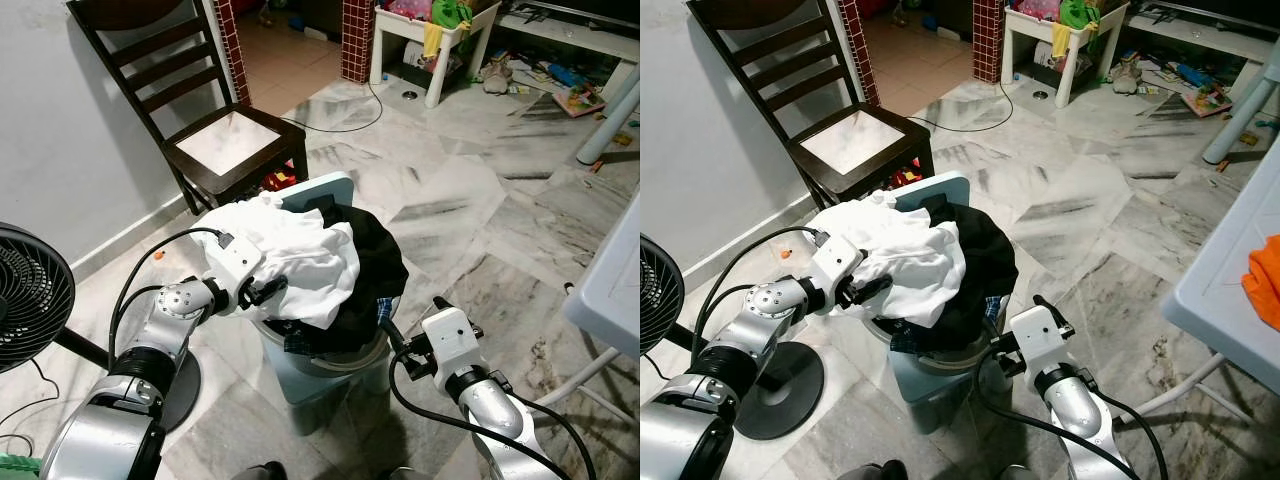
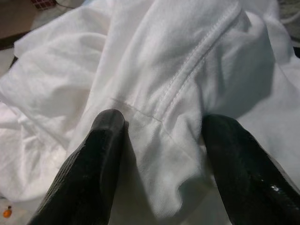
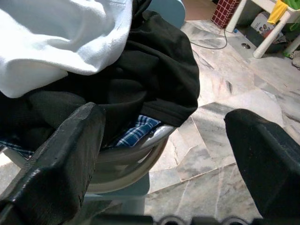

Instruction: Hang hanger

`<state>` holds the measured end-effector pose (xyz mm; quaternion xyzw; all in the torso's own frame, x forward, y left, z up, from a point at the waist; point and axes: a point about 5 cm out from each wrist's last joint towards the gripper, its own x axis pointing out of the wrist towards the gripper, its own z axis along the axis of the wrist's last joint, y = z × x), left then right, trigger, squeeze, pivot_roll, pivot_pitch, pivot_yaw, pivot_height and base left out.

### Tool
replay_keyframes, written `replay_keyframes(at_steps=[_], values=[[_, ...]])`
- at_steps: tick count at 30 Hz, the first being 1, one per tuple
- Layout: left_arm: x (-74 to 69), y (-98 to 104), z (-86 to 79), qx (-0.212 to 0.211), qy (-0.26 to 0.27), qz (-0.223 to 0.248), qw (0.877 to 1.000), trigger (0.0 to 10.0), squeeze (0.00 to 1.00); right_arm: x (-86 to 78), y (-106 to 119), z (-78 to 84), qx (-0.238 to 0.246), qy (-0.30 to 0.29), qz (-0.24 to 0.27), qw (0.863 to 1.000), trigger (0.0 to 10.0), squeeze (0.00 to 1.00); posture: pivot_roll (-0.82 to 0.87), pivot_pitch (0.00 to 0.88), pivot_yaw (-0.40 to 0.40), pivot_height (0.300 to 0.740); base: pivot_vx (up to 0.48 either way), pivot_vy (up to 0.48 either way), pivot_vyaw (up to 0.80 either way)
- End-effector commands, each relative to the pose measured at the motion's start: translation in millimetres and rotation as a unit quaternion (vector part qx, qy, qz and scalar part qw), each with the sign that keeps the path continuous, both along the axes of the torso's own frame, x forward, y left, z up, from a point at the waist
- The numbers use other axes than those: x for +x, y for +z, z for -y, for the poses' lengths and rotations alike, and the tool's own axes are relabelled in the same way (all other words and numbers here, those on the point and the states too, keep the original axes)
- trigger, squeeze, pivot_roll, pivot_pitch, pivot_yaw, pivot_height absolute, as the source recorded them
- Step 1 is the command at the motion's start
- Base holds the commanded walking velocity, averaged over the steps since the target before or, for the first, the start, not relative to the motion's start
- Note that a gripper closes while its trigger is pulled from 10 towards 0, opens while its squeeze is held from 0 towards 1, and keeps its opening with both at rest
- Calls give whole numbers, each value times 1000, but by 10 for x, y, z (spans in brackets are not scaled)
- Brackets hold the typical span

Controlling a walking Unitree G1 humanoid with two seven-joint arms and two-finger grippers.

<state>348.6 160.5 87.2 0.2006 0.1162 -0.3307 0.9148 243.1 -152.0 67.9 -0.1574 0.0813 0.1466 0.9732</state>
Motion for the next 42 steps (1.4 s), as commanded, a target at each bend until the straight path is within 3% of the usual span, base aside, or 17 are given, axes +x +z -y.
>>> replay_keyframes(at_steps=[1, 12, 18, 21, 23, 24, 25, 26, 30, 31, 32, 33, 42], values=[[-43, -51, -71, -6, 13, 1, 1000, 0, 0, -12, 14, 11, -2, -3, 1, 1000, 10000, 0, -145, 153, 84, 740, 0, 0, 0], [-208, -237, 30, -60, 30, -4, 998, 0, 0, 15, 9, -28, -1, 4, -1, 1000, 10000, 0, -125, 152, 71, 740, 0, 0, 0], [-313, -275, 96, -98, 66, 25, 993, 0, 0, 26, 9, -42, -1, 7, 0, 1000, 10000, 0, -119, 147, 69, 740, 0, 0, 0], [-334, -275, 97, -97, 73, 33, 992, 0, 0, 29, 5, -42, -1, 7, 0, 1000, 10000, 0, -117, 145, 69, 740, 0, 0, 0], [-391, -283, 119, -74, 73, 55, 993, 0, 0, 36, 0, -51, 0, 9, -1, 1000, 10000, 0, -112, 142, 65, 740, 0, 0, 0], [-410, -273, 116, -61, 79, 68, 993, 9137, 0, 41, -3, -58, 0, 11, -1, 1000, 10000, 0, -111, 141, 65, 740, 0, 0, 0], [-416, -268, 116, -58, 80, 72, 992, 9137, 0, 43, -3, -61, 0, 11, -1, 1000, 10000, 0, -110, 140, 64, 740, 0, 0, 0], [-420, -266, 116, -56, 81, 74, 992, 10000, 0, 44, -4, -63, 1, 11, -1, 1000, 10000, 0, -110, 140, 64, 740, 0, 0, 0], [-491, -286, 129, -31, 79, 87, 993, 10000, 0, 57, -7, -71, 1, 14, -1, 1000, 10000, 0, -104, 136, 64, 740, 0, 0, 0], [-519, -294, 131, -27, 85, 92, 992, 10000, 569, 63, -7, -71, 1, 14, -1, 1000, 10000, 0, -102, 133, 64, 740, 0, 0, 0], [-537, -299, 132, -25, 90, 95, 991, 10000, 569, 67, -8, -72, 1, 14, -1, 1000, 10000, 0, -102, 133, 64, 740, 0, 0, 0], [-571, -307, 129, -21, 101, 104, 989, 10000, 1000, 76, -9, -71, 1, 14, -1, 1000, 10000, 0, -101, 133, 64, 740, 0, 0, 0], [-597, -251, 153, 28, 94, 146, 984, 10000, 1000, 95, -22, -108, 3, 20, -1, 1000, 10000, 0, -92, 128, 61, 740, 0, 0, 0]])
